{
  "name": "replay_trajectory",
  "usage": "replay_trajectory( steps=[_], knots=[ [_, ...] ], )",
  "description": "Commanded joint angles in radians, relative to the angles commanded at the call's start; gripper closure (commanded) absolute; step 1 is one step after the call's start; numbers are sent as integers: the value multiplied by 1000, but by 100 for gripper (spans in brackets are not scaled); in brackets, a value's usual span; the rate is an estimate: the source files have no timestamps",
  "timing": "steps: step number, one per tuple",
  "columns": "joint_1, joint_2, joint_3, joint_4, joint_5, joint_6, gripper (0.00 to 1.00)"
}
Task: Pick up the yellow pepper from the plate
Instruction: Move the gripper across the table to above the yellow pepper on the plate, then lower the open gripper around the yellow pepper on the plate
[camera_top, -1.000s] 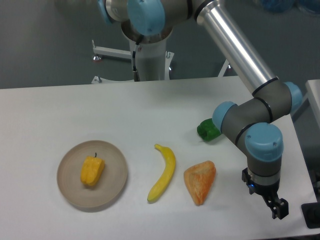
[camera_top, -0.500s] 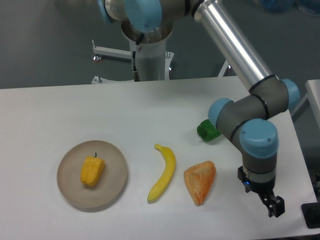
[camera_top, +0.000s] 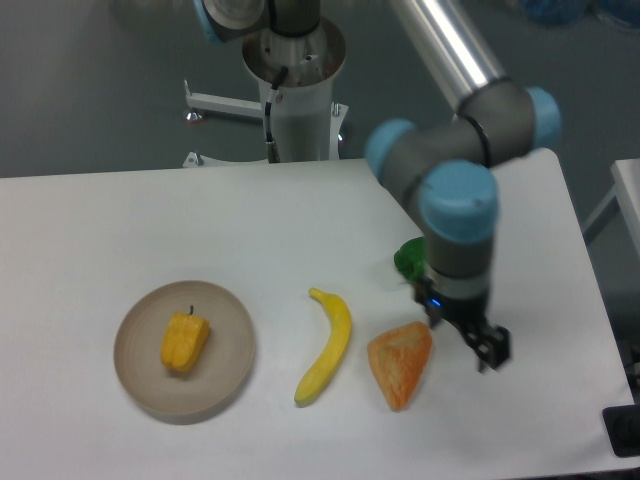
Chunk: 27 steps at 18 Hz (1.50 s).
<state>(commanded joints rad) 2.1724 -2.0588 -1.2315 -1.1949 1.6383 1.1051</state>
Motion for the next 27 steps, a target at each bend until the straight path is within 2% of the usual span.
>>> replay_trajectory(
  steps=[3, 6, 10, 13, 18, 27],
  knots=[
    [-83, 45, -78, 0, -23, -219, 0],
    [-169, 52, -129, 9, -61, -468, 0],
    [-264, 40, -138, 15, -107, -729, 0],
    [-293, 13, -144, 24, -153, -792, 0],
    [-325, -20, -184, 132, -147, -809, 0],
    [-329, -49, -181, 135, -140, -804, 0]
  ],
)
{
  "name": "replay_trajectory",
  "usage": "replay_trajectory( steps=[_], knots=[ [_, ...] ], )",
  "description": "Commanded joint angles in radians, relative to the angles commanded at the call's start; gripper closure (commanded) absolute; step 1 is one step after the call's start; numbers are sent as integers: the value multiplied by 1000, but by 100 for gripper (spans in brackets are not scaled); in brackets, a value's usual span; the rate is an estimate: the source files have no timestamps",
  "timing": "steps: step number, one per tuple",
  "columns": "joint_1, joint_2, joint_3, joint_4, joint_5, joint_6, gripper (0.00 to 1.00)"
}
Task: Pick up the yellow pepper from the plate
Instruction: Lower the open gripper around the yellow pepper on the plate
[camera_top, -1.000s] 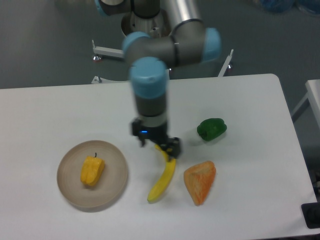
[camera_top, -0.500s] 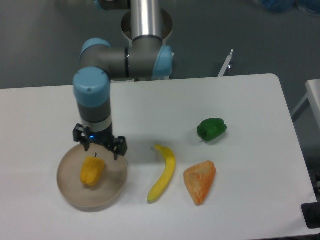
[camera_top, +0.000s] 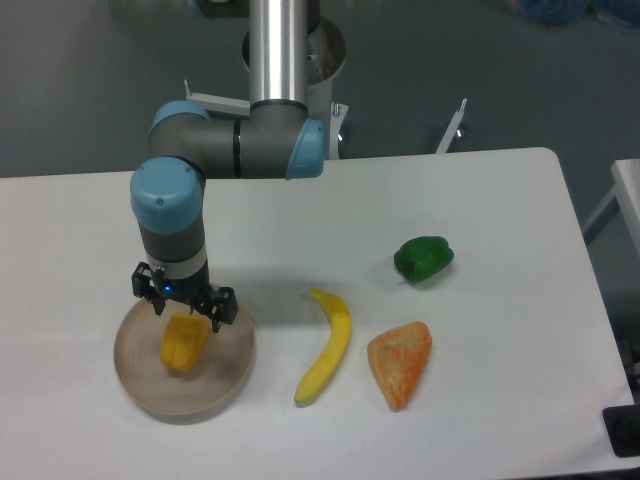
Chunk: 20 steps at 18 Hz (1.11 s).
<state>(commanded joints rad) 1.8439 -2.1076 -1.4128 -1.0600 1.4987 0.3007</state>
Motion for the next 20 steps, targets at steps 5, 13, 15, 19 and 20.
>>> replay_trajectory(
  steps=[5, 13, 15, 19, 20],
  knots=[
    [-12, -14, 2, 9, 2, 6, 0],
    [-26, -46, 3, 14, 3, 9, 0],
    [-28, -52, 8, 14, 17, 11, 0],
    [-28, -57, 25, 12, 37, 24, 23],
    [-28, -55, 20, 12, 37, 32, 32]
  ],
)
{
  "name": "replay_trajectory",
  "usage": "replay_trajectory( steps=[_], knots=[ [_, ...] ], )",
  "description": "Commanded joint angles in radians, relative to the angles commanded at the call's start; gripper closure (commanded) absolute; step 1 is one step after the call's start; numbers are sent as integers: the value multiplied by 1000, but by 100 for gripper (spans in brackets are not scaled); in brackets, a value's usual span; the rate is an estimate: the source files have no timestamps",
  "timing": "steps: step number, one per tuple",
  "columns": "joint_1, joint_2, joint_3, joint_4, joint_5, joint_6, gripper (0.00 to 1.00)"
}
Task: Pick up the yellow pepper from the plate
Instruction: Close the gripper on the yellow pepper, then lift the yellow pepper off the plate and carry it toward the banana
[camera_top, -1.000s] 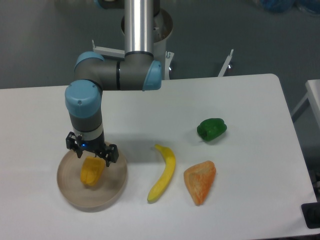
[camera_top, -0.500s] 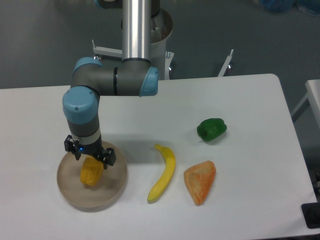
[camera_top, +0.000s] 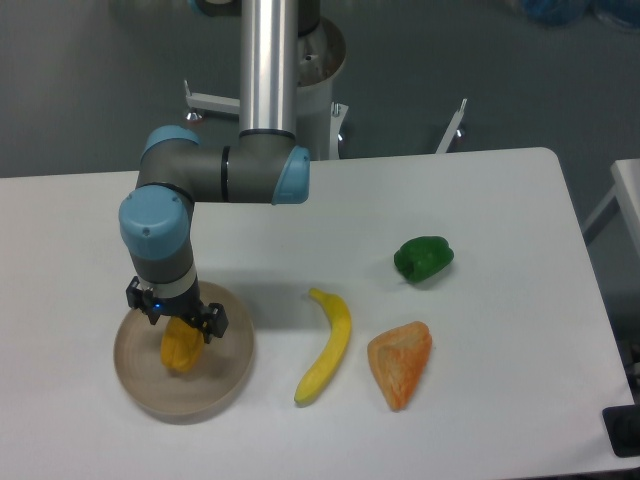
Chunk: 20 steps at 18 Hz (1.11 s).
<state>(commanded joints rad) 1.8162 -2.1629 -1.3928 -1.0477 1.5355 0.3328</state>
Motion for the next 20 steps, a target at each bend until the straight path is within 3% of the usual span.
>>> replay_trajectory(
  steps=[3, 14, 16, 20],
  knots=[
    [0, 2, 0, 0, 0, 5, 49],
    [11, 40, 23, -21, 0, 26, 54],
    [40, 66, 26, -28, 3, 98, 55],
    [158, 123, 28, -104, 6, 317, 55]
  ],
)
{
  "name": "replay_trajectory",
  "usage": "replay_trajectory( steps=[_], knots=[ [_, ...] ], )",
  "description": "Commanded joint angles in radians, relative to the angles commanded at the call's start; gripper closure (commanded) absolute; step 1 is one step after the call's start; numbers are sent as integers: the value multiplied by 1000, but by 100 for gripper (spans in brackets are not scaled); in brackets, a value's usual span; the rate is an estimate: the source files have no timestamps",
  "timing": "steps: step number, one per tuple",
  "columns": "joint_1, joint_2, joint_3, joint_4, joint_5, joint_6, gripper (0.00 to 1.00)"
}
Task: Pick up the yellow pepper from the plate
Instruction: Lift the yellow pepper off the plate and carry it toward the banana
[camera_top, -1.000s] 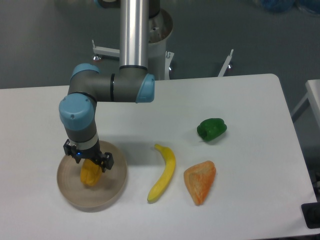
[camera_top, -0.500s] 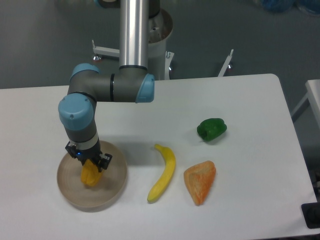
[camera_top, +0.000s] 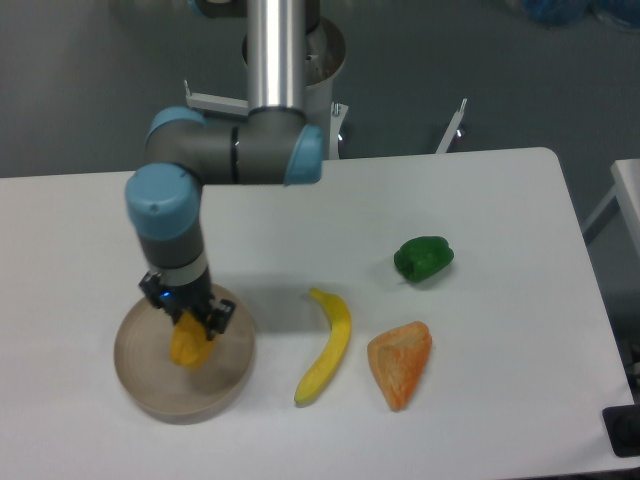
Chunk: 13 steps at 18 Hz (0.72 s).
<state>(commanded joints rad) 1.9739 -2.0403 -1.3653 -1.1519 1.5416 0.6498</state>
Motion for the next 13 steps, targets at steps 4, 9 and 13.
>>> replay_trajectory(
  steps=[4, 9, 13],
  knots=[
    [112, 35, -2, -17, 20, 217, 55],
    [181, 34, -8, -9, 20, 398, 55],
    [207, 32, -2, 0, 18, 427, 55]
  ],
)
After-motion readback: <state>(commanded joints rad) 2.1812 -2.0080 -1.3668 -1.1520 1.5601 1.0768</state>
